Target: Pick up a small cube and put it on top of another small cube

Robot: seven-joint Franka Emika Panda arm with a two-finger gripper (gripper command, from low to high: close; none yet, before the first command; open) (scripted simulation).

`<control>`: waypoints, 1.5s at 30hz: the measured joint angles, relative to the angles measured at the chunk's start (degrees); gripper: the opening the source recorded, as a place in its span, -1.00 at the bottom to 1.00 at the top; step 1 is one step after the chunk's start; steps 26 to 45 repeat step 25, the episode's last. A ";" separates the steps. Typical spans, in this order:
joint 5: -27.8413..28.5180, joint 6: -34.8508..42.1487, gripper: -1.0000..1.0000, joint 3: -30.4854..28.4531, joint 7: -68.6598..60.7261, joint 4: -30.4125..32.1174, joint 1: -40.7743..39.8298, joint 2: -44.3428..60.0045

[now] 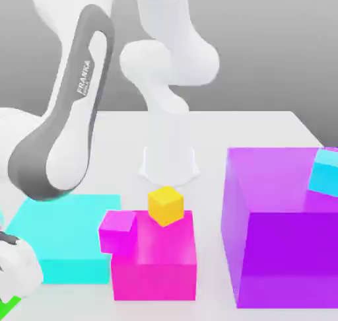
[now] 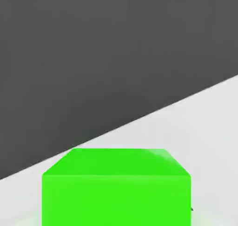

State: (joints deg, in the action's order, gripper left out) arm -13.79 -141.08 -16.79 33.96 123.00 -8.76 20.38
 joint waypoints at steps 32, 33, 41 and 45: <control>16.38 -1.97 1.00 5.99 24.29 29.29 6.53 -29.78; 16.38 -1.97 1.00 5.99 24.29 29.29 6.53 -29.78; 16.38 -1.97 1.00 5.99 24.29 29.29 6.53 -29.78; 16.38 -1.97 1.00 5.99 24.29 29.29 6.53 -29.78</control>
